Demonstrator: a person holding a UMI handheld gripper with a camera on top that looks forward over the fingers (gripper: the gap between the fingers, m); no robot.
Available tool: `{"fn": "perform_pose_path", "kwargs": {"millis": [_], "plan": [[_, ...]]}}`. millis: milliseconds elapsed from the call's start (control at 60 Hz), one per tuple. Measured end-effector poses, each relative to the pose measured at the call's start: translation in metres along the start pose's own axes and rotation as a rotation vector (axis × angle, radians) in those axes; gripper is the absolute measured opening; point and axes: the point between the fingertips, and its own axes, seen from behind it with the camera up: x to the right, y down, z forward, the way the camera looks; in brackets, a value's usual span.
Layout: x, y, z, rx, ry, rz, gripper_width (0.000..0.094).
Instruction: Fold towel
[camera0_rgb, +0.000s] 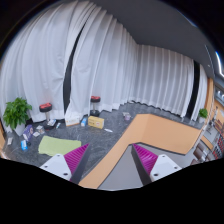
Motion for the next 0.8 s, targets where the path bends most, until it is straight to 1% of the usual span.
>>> {"fn": "perform_pose_path", "kwargs": {"millis": [167,217,333,433,517,650,733,800], "plan": [[-0.001,0.014,0.005,-0.003,-0.020,0.028,0.0850],[0.002,0.026,0.004,-0.007,-0.025,0.034,0.0854],[-0.008,0.062,0.013,-0.048,-0.040,0.049,0.0852],[-0.037,0.106,0.023,-0.104,-0.070,0.041,0.0849],[-0.084,0.142,0.029,-0.152,-0.123,0.027,0.0846],[-0.193,0.186,0.038,-0.205,-0.250,-0.016,0.0846],[-0.275,0.198,0.047,-0.217,-0.341,-0.031,0.0846],[-0.341,0.197,0.060,-0.217,-0.400,-0.041,0.0849]]}}
